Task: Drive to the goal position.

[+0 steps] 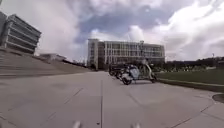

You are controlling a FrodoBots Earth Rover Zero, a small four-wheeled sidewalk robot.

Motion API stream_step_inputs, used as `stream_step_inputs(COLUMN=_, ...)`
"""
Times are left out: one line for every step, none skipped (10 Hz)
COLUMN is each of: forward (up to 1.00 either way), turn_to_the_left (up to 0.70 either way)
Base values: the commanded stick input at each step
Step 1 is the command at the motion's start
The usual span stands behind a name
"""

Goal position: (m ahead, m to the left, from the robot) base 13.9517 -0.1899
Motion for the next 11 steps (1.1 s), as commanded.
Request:
stream_step_inputs(forward=0.66, turn_to_the_left=0.00)
stream_step_inputs(forward=0.66, turn_to_the_left=0.00)
stream_step_inputs(forward=0.66, turn_to_the_left=0.00)
stream_step_inputs(forward=0.66, turn_to_the_left=0.00)
stream_step_inputs(forward=0.67, turn_to_the_left=0.00)
stream_step_inputs(forward=0.66, turn_to_the_left=0.00)
stream_step_inputs(forward=0.66, turn_to_the_left=0.00)
stream_step_inputs(forward=0.66, turn_to_the_left=0.00)
stream_step_inputs(forward=0.66, turn_to_the_left=0.00)
stream_step_inputs(forward=0.66, turn_to_the_left=0.00)
stream_step_inputs(forward=0.66, turn_to_the_left=0.00)
